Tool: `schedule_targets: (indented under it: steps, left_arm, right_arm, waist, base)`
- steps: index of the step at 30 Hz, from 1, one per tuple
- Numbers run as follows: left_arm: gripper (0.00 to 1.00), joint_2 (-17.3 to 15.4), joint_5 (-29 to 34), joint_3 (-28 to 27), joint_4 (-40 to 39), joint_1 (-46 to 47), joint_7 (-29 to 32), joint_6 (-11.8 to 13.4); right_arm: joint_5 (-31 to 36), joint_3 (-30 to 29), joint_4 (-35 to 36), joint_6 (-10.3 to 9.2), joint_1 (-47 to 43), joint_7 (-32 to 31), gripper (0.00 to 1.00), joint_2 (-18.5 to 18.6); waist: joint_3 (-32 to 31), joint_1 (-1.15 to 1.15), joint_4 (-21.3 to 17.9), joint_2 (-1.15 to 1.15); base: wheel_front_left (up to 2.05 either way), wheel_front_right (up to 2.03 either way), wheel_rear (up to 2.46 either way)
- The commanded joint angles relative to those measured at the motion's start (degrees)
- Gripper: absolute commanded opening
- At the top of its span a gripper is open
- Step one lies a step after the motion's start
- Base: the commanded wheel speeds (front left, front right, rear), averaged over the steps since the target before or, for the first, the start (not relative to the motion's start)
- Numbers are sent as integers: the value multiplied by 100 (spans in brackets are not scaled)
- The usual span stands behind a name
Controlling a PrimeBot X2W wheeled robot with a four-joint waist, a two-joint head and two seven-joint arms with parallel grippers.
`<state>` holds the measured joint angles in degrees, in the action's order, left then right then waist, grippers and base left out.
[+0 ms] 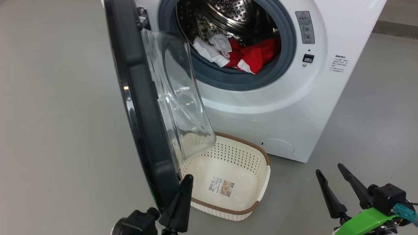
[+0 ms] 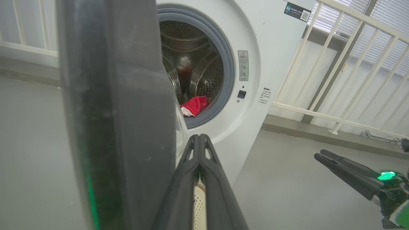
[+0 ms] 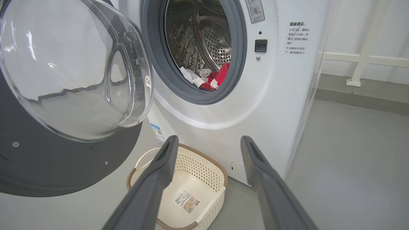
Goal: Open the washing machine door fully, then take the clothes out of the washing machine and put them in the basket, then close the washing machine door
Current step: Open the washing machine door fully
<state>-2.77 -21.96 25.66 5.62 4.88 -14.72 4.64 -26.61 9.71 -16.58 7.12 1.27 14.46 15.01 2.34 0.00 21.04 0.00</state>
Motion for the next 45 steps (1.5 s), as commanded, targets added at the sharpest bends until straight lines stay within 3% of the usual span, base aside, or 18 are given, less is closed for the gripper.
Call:
schedule_targets:
  steps: [1,22,45]
  left_arm:
    - [0,-10,-31,-236,-72,189,-28,50]
    - [0,-10,149,-1299,17,-175,-28,40]
    - [0,-69,679,-3605,280,183,-28,-329]
  right_arm:
    - [45,52,145,36,103,53,100,83]
    - [29,46,222,36,101,53,100,70]
    - [-32,201,230,36,198,53,100,234]
  waist:
    - [5,0,5,0]
    - [11,0,93,0]
    - [281,0,65,0]
  base:
    - [0,0,0]
    - [0,0,0]
    - [0,0,0]
